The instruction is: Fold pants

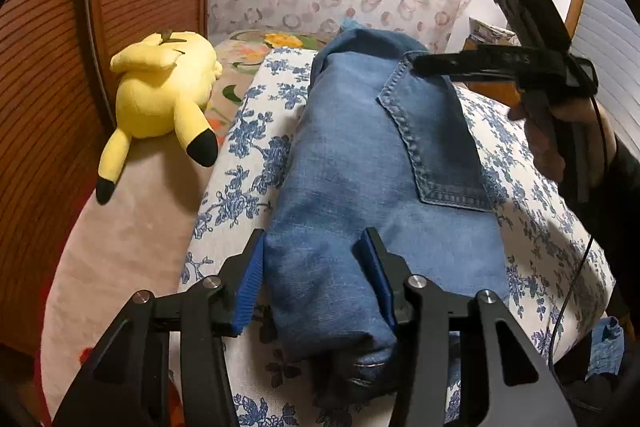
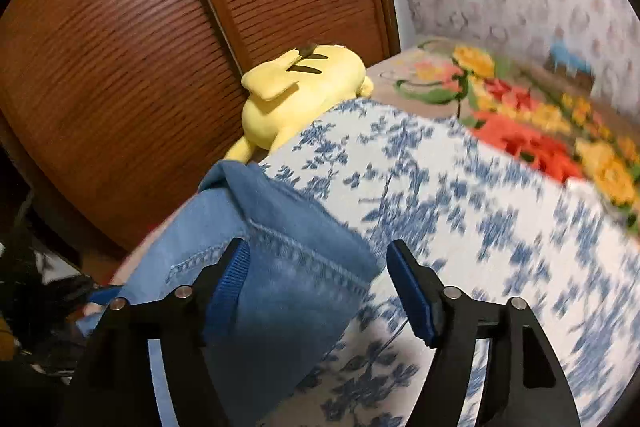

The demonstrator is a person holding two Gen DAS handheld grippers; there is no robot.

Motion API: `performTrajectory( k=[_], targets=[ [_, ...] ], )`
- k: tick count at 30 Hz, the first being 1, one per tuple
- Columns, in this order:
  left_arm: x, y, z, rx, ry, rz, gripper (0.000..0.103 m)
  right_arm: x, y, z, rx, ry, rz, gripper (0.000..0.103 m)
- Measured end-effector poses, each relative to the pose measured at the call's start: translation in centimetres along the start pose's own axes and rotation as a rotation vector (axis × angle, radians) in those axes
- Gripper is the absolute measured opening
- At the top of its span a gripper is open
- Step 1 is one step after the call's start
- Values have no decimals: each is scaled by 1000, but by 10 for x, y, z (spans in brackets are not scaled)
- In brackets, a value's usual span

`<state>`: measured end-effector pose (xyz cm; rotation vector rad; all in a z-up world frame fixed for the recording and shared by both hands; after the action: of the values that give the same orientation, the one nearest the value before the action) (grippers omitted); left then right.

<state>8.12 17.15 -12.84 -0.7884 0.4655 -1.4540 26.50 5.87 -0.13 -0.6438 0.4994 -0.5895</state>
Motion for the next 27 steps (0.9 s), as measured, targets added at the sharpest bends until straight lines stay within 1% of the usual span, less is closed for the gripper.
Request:
performTrajectory(
  k=[4, 5, 6, 7, 8, 9, 10, 11, 12, 13, 14, 16, 17, 20, 23, 27],
  targets=[
    [1, -1, -2, -1, -8, -1, 48, -6, 15, -11, -22, 56, 62, 74],
    [1, -1, -2, 0, -9, -1, 45, -4, 20, -15, -32, 65, 62, 74],
    [2, -2, -2, 0, -6, -10, 39, -4, 25, -17, -38, 71, 55, 74],
    [4, -2, -2, -1, -3, -16, 38, -1, 31, -17, -43, 79, 58, 74],
    [6, -2, -2, -1, 2, -15, 34, 3, 33, -21, -48, 98, 66, 74],
    [8, -3, -2, 0, 9, -15, 29, 4, 35, -23, -54, 122, 80, 74],
    [10, -3, -2, 0, 18, -20, 26, 4, 31, -28, -63, 143, 97, 74],
    [12, -5, -2, 4, 21, -25, 20, 5, 33, -32, -75, 161, 111, 74],
    [14, -6, -1, 4, 25, -28, 17, 10, 36, -27, -84, 176, 122, 74],
    [16, -7, -1, 8, 31, -28, 15, 12, 37, -26, -93, 188, 139, 66],
    [17, -9, 1, 14, 33, -32, 13, 15, 37, -25, -100, 195, 147, 48],
    [20, -20, 7, 46, 35, -43, 12, 19, 37, -18, -101, 192, 173, 32],
    [22, -24, 10, 56, 41, -47, 11, 23, 33, -5, -91, 186, 187, 28],
    [25, -44, 25, 107, 58, -47, 11, 14, 9, 17, -46, 129, 195, 22],
    [19, -63, 46, 163, 56, -50, 10, 4, -6, 44, 15, 78, 205, 20],
    [1, -68, 81, 223, 55, -10, 10, -7, -13, 78, 82, 34, 202, 20]
  ],
)
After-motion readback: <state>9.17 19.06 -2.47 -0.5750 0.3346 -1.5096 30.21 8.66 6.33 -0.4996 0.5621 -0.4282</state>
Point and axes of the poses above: each gripper's, at about its wrist camera, not at the fingertips, and y roughly the way its jaws point, x to its right, z to its top, the point moved 3 cm from there along y, roughly the way its jaws point
